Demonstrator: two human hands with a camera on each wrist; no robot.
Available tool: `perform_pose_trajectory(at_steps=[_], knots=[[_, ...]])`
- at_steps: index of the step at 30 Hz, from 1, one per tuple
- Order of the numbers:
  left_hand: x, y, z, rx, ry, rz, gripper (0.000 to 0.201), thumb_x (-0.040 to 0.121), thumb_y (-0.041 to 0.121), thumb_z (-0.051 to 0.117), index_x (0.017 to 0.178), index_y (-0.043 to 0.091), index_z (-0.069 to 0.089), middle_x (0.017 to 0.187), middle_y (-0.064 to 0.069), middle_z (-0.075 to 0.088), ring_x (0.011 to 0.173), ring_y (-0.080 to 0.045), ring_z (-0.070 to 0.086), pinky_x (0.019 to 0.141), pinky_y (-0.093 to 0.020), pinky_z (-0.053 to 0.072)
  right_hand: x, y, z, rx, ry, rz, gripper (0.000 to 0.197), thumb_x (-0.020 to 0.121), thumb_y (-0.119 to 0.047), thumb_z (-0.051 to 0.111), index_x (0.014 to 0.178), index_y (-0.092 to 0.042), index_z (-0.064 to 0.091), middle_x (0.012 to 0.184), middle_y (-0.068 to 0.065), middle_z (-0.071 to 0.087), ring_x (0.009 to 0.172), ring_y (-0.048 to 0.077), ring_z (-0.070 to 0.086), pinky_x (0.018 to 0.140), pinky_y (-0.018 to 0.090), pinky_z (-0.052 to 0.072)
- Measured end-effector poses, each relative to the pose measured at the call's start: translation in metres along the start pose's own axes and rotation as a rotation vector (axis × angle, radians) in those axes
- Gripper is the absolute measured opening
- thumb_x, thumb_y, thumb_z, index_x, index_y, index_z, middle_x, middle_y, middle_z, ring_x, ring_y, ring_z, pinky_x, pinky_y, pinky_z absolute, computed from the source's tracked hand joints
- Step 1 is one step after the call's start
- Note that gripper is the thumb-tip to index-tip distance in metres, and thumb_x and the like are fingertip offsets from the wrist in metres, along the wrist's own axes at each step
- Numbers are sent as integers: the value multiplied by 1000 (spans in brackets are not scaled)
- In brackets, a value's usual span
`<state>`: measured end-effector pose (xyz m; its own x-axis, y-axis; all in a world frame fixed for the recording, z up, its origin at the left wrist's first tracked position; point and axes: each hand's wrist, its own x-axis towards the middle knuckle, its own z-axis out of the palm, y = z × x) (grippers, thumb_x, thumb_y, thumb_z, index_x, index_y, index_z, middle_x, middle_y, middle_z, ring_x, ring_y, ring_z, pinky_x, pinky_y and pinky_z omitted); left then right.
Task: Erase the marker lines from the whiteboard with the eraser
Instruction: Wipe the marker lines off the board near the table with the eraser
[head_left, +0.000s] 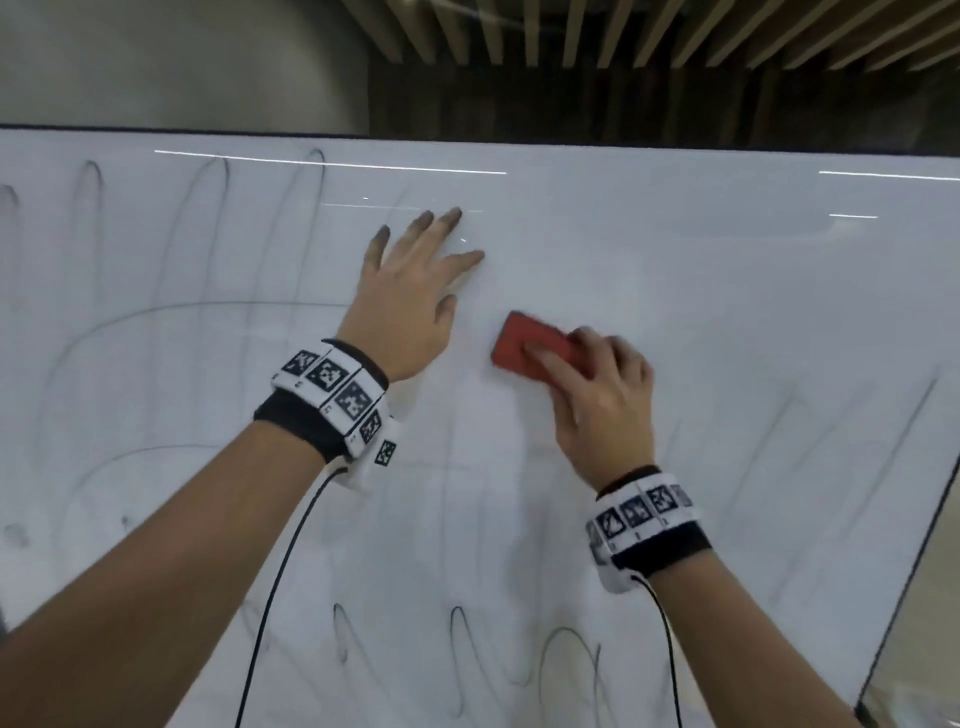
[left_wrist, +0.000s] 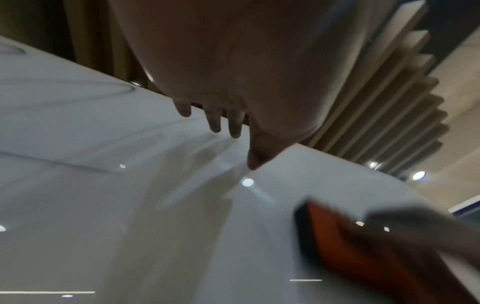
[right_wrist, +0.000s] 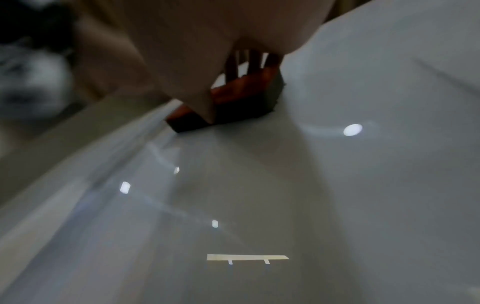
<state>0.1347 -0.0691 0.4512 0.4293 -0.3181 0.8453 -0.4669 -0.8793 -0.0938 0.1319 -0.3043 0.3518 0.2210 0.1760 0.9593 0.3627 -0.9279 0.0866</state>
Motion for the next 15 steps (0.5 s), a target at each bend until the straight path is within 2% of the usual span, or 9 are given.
perform_pose_trajectory(at_steps=[3, 5, 6, 7, 9, 11, 12, 13, 15], knots=[[-24, -23, 1, 51, 91, -109, 62, 89, 2, 47, 147, 27, 48, 165, -5, 27, 153, -28, 25, 123, -55, 13, 49, -8, 0, 68, 169, 271, 53, 86, -14, 65, 134, -37, 63, 136, 6, 55, 120, 37, 47, 105, 50, 37], [-35, -36, 2, 85, 90, -127, 76, 82, -5, 47, 151, 28, 42, 166, -3, 24, 153, -28, 25, 122, -54, 13, 42, -30, 15, 36, 201, 314, 53, 87, -13, 63, 135, -36, 62, 138, 7, 54, 120, 37, 46, 105, 50, 36], [-42, -41, 3, 109, 70, -118, 84, 78, -8, 47, 153, 29, 38, 167, -1, 21, 153, -27, 24, 121, -52, 13, 22, -44, 27, 19, 171, 252, 52, 86, -12, 64, 134, -34, 64, 137, 9, 55, 118, 37, 46, 104, 49, 37], [-46, -43, 5, 130, 49, -109, 90, 75, -9, 48, 155, 30, 34, 168, 0, 17, 154, -25, 22, 121, -51, 13, -5, -56, 40, 19, 109, 121, 52, 83, -10, 66, 129, -33, 67, 135, 10, 57, 116, 37, 46, 102, 49, 37], [-54, -48, 8, 152, 17, -101, 95, 73, -10, 50, 157, 31, 29, 169, 1, 13, 155, -22, 19, 122, -50, 14, -72, -77, 63, 41, -103, -208, 53, 74, -5, 71, 120, -31, 71, 131, 10, 59, 112, 35, 48, 99, 50, 41], [-62, -50, 11, 153, 8, -93, 96, 74, -11, 51, 157, 30, 28, 169, -1, 13, 155, -22, 18, 122, -50, 15, -111, -79, 68, 33, -278, -443, 59, 70, -5, 72, 122, -32, 69, 128, 7, 58, 111, 32, 48, 99, 49, 41], [-66, -51, 13, 144, 0, -94, 96, 73, -11, 51, 157, 30, 28, 169, -1, 13, 155, -21, 18, 122, -50, 15, -108, -75, 64, 40, -301, -465, 60, 70, -5, 73, 123, -33, 69, 128, 6, 57, 110, 31, 48, 100, 47, 40], [-69, -51, 14, 130, -10, -103, 97, 73, -11, 51, 158, 30, 27, 169, -1, 12, 156, -21, 17, 123, -50, 14, -92, -71, 59, 56, -271, -408, 59, 70, -5, 75, 122, -33, 70, 127, 6, 57, 109, 31, 49, 99, 46, 38], [-72, -50, 17, 107, -27, -129, 99, 71, -12, 51, 158, 30, 26, 170, -1, 9, 156, -21, 14, 123, -48, 13, -37, -61, 45, 93, -80, -134, 52, 74, -9, 75, 120, -33, 73, 127, 8, 60, 109, 35, 50, 97, 47, 38]])
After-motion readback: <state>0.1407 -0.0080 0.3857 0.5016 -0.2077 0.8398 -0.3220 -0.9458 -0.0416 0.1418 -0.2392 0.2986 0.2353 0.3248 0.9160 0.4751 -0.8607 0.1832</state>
